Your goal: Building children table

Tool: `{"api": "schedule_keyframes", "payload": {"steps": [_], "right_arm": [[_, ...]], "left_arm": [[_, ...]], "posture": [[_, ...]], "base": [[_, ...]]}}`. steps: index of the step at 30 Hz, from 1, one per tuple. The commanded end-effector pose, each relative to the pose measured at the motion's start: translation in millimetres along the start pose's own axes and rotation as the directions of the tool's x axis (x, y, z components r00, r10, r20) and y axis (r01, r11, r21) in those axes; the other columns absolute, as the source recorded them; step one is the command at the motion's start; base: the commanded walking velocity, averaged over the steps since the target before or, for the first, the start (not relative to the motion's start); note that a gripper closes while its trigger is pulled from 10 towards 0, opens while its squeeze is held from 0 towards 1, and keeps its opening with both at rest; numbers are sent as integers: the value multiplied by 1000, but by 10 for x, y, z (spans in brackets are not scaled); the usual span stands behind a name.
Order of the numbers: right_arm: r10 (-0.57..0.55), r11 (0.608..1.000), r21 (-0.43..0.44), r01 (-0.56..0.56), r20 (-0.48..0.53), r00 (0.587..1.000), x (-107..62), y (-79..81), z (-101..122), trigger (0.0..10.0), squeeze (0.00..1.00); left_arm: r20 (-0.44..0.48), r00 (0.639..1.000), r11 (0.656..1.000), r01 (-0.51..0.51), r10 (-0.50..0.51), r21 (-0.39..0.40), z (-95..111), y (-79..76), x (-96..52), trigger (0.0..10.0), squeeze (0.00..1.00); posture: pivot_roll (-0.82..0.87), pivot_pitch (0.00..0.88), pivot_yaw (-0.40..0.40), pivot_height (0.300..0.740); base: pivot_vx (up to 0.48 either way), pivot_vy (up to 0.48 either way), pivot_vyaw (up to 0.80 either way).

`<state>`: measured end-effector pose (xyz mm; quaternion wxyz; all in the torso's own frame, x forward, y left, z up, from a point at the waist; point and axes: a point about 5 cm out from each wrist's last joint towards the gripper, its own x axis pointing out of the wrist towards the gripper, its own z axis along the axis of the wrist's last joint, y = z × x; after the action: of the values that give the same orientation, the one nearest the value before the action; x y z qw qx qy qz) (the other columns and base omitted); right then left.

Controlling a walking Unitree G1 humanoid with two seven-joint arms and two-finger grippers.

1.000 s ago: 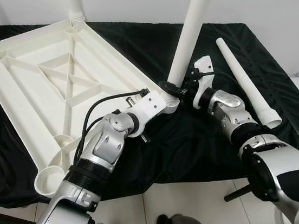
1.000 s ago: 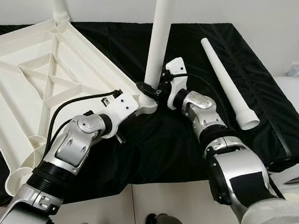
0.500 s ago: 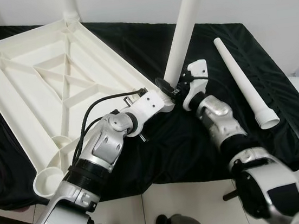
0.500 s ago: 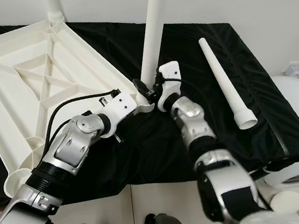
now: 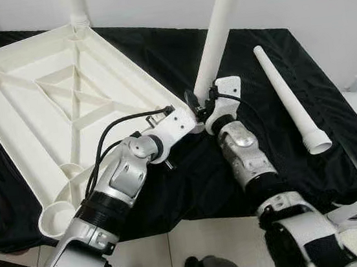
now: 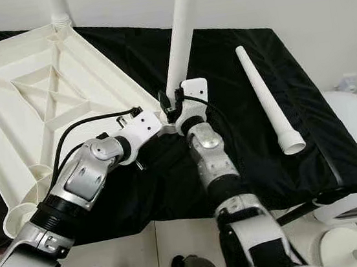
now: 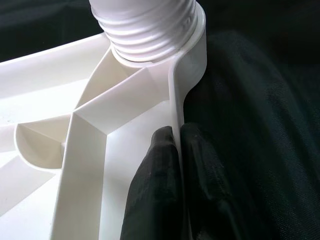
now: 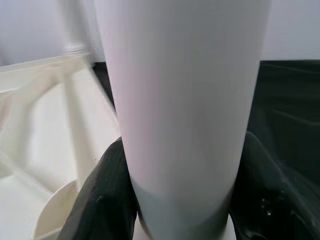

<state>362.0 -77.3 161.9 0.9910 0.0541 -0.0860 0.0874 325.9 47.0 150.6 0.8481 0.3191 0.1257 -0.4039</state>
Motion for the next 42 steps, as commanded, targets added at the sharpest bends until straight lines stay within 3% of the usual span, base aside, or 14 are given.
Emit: {"api": "schedule_keyframes", "payload": {"steps": [1,8,15,16,18,19,29,30,31,38,39,42], "right_arm": [[-53,999,1,53,20,998,21,-34,69,10000,0],[-228,974,-6,228,-12,974,-21,-16,17,10000,0],[-252,968,-4,252,-4,968,-23,25,33,10000,0],[-248,969,-5,248,3,969,-26,19,49,10000,192],[-248,969,-5,248,3,969,-26,19,49,10000,192],[-201,979,20,201,6,980,-33,27,70,10000,1000],[-141,990,7,141,49,989,-59,-30,141,10000,1000],[-121,993,11,121,47,991,-65,-52,145,10000,698],[-96,995,13,96,57,994,-75,-71,156,10000,0],[20,999,24,-22,55,998,-108,-125,173,10000,0],[148,989,10,-148,26,989,-149,-203,136,10000,0],[241,970,-15,-241,0,971,-187,-281,101,10000,0]], "left_arm": [[-44,995,996,90,-91,-7,-107,-231,74,10000,0],[-40,994,995,97,-97,-4,-94,-248,82,10000,0],[-38,995,995,97,-97,-2,-88,-243,83,10000,0],[-37,995,995,96,-96,-2,-85,-239,83,10000,0],[-37,995,995,96,-96,-2,-85,-239,83,10000,0],[-37,995,996,92,-92,-3,-80,-225,84,10000,0],[-35,996,996,87,-87,-3,-68,-203,90,10000,0],[-34,996,996,85,-85,-3,-63,-194,90,10000,0],[-33,996,997,82,-83,-3,-60,-183,90,10000,0],[-34,997,997,74,-75,-3,-58,-150,83,10000,0],[-35,997,997,72,-72,-4,-59,-139,81,10000,0],[-35,997,997,71,-72,-5,-61,-133,80,10000,0]], "posture": [[89,13,-130,740],[88,7,-127,740],[88,7,-128,740],[88,7,-128,740],[88,7,-128,740],[87,10,-129,740],[81,20,-128,740],[80,23,-127,740],[80,23,-127,740],[73,32,-121,740],[73,35,-119,740],[72,37,-117,740]], "base": [[0,0,0],[0,0,0],[0,0,0],[0,0,0],[0,0,0],[0,0,0],[0,0,0],[0,0,0],[0,0,0],[0,0,0],[0,0,0],[0,0,0]]}}
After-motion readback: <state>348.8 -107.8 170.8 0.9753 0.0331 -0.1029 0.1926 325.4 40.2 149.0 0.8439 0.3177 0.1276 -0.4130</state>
